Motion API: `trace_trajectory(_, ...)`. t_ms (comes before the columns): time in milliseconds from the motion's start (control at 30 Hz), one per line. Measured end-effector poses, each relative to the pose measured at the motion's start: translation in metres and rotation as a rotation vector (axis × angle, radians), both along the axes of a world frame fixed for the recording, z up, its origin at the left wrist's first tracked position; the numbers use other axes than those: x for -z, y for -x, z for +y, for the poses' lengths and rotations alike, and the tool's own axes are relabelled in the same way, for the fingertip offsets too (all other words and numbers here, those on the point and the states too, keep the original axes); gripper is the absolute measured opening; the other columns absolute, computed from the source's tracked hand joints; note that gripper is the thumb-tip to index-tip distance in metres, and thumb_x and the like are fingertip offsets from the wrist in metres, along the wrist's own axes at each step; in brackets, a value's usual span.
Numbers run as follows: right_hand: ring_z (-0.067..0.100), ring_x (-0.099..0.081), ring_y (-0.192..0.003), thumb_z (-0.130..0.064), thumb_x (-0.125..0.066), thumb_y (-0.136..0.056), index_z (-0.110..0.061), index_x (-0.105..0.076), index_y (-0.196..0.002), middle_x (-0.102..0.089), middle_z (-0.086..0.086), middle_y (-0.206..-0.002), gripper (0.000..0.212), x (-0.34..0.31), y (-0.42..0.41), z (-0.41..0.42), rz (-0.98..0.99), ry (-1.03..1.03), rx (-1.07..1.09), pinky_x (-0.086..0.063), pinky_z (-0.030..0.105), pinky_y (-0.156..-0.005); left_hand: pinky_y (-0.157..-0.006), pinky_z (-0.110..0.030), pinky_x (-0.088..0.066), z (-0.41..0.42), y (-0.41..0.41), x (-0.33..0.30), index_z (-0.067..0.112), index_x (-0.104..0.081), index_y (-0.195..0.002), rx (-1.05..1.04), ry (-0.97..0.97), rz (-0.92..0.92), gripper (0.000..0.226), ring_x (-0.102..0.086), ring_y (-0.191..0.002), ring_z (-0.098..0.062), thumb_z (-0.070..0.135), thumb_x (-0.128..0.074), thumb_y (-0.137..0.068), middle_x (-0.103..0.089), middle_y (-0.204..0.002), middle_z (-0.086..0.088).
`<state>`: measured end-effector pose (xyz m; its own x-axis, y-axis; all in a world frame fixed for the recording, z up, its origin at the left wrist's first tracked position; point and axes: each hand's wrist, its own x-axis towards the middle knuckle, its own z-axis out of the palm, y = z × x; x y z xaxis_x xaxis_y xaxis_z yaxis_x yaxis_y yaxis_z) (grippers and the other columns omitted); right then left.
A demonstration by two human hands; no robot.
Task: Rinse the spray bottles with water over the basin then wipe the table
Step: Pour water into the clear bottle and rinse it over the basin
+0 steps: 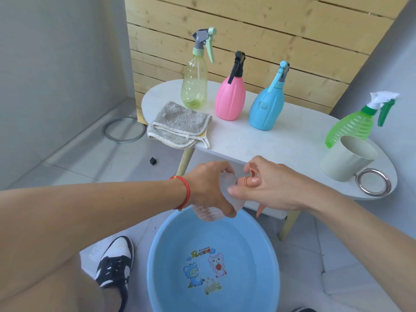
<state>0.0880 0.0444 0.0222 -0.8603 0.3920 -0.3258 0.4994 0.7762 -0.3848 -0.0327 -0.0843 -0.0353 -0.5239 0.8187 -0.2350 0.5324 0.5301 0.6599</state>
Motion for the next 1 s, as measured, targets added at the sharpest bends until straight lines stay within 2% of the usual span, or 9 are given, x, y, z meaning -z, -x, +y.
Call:
trace_trajectory(67,0.008,-0.072,-0.063,-0.050,-0.069,-0.085,-0.012,-0.058,-0.098,-0.075,-0.003,-0.084,0.042,0.000,0.000,-0.001,0.046,-0.084,-0.017,-0.058,0.037,-0.072,-0.074,-0.029,-0.054,0.000,0.000,-0.001,0.036,-0.055,-0.123,-0.008,0.002,-0.009,0.079,-0.059,-0.106,-0.016,0.037,-0.096,-0.055,-0.057,-0.124,0.011)
trace_trajectory(167,0.010,-0.069,-0.059,-0.059,-0.060,-0.089,-0.007,-0.064,-0.085,-0.071,-0.002,-0.056,0.052,0.004,0.001,-0.005,0.071,-0.171,0.044,-0.053,0.034,-0.065,-0.073,-0.030,-0.054,0.000,-0.001,-0.002,0.036,-0.055,-0.123,0.003,0.015,0.005,0.079,-0.058,-0.105,-0.016,0.037,-0.096,-0.055,-0.056,-0.126,0.011)
trace_trajectory(233,0.007,-0.071,-0.057,-0.064,-0.063,-0.086,-0.014,-0.062,-0.091,-0.074,-0.004,-0.067,0.050,0.003,0.000,-0.004,0.031,-0.110,0.038,-0.057,0.036,-0.074,-0.076,-0.031,-0.056,0.000,-0.001,-0.002,0.036,-0.055,-0.125,0.005,0.023,-0.001,0.081,-0.058,-0.106,-0.016,0.036,-0.096,-0.056,-0.056,-0.126,0.011)
trace_trajectory(333,0.013,-0.072,-0.066,-0.048,-0.071,-0.083,-0.022,-0.052,-0.093,-0.071,-0.003,-0.086,0.034,0.000,0.000,-0.001,0.025,-0.127,-0.018,-0.058,0.041,-0.075,-0.076,-0.030,-0.055,0.000,0.000,-0.003,0.036,-0.055,-0.125,-0.006,0.007,0.000,0.081,-0.059,-0.106,-0.015,0.037,-0.096,-0.056,-0.057,-0.125,0.011)
trace_trajectory(467,0.019,-0.066,-0.064,-0.057,-0.062,-0.086,-0.013,-0.049,-0.073,-0.067,-0.002,-0.059,0.048,0.004,-0.001,-0.001,0.077,-0.172,0.027,-0.051,0.039,-0.063,-0.080,-0.034,-0.057,0.001,0.000,-0.003,0.036,-0.055,-0.126,0.025,0.020,0.027,0.082,-0.058,-0.106,-0.016,0.037,-0.096,-0.055,-0.055,-0.125,0.011)
trace_trajectory(600,0.006,-0.069,-0.054,-0.041,-0.069,-0.085,-0.020,-0.055,-0.089,-0.074,-0.004,-0.074,0.026,-0.001,-0.004,0.002,0.096,-0.137,-0.039,-0.056,0.041,-0.076,-0.079,-0.031,-0.054,0.005,0.001,-0.005,0.037,-0.054,-0.126,0.015,-0.013,0.005,0.084,-0.058,-0.107,-0.015,0.039,-0.097,-0.054,-0.056,-0.127,0.012)
trace_trajectory(767,0.011,-0.071,-0.051,-0.032,-0.069,-0.087,-0.007,-0.056,-0.080,-0.075,-0.001,-0.063,0.029,0.001,-0.005,0.002,0.148,-0.031,0.082,-0.050,0.035,-0.064,-0.064,-0.023,-0.045,0.011,-0.002,-0.005,0.032,-0.055,-0.123,0.029,-0.062,0.080,0.082,-0.057,-0.104,-0.016,0.037,-0.097,-0.053,-0.058,-0.121,0.009)
trace_trajectory(900,0.013,-0.070,-0.057,-0.031,-0.067,-0.087,-0.014,-0.053,-0.071,-0.075,-0.005,-0.063,0.027,-0.004,-0.006,0.003,0.159,-0.004,0.181,-0.042,0.030,-0.058,-0.083,-0.032,-0.050,0.019,-0.007,-0.006,0.029,-0.054,-0.122,0.023,-0.093,0.166,0.083,-0.054,-0.109,-0.019,0.041,-0.095,-0.052,-0.057,-0.118,0.006)
trace_trajectory(1000,0.011,-0.067,-0.054,-0.033,-0.069,-0.087,-0.014,-0.058,-0.069,-0.074,-0.008,-0.062,0.029,-0.011,-0.015,0.012,0.149,0.076,0.238,-0.042,0.028,-0.061,-0.081,-0.028,-0.046,0.025,-0.015,-0.010,0.030,-0.054,-0.124,0.027,-0.124,0.176,0.082,-0.053,-0.107,-0.017,0.043,-0.095,-0.054,-0.055,-0.116,0.007)
